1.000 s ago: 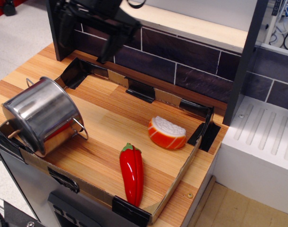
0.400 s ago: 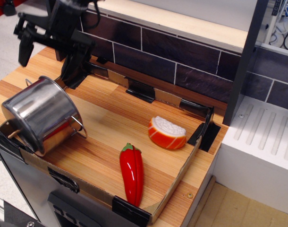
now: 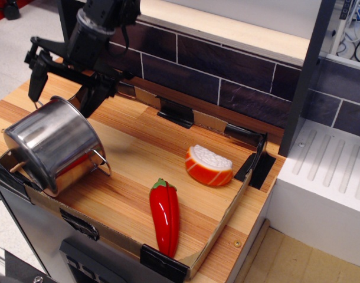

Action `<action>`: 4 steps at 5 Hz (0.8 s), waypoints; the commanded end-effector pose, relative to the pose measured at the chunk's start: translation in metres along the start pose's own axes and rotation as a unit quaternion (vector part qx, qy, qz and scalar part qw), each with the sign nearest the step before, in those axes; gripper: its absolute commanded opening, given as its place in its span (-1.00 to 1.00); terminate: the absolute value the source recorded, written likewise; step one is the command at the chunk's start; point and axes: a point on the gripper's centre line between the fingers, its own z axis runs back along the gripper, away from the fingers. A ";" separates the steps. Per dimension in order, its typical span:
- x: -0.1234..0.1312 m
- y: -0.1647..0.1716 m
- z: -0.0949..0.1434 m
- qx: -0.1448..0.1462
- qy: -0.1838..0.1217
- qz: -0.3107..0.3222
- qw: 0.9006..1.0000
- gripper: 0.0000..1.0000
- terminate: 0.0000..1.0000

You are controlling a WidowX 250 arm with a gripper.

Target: Upright metal pot

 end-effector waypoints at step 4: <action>-0.015 0.010 0.003 0.028 0.026 0.020 0.999 -1.00 -1.00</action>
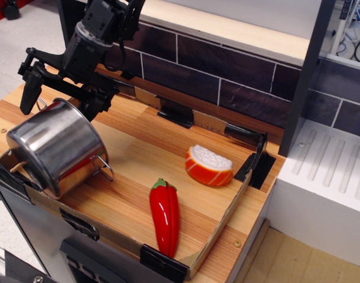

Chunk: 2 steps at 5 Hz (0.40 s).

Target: Upright metal pot

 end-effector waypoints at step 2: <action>0.007 0.010 0.009 0.009 -0.014 0.014 1.000 -1.00 -1.00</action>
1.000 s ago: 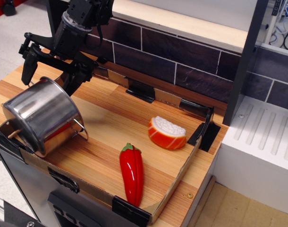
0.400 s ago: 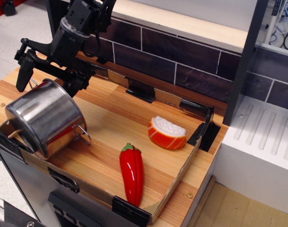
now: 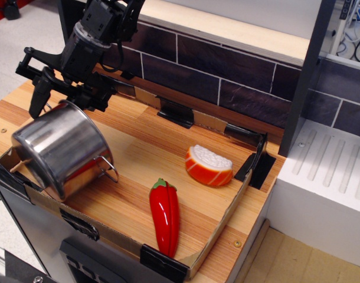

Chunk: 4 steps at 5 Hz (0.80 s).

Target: Upright metal pot

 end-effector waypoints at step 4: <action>0.036 0.003 0.071 -0.167 -0.258 0.061 0.950 -1.00 -1.00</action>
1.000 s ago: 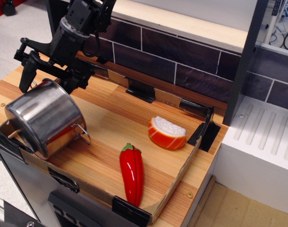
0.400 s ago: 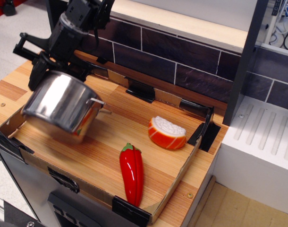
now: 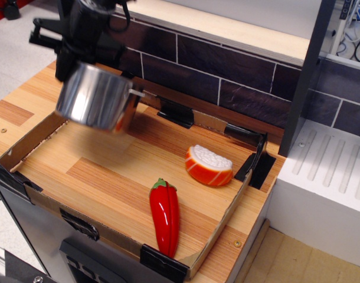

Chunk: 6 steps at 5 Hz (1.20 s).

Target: Upright metal pot

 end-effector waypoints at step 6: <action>-0.028 0.000 -0.004 -0.054 -0.002 -0.068 0.996 1.00 -1.00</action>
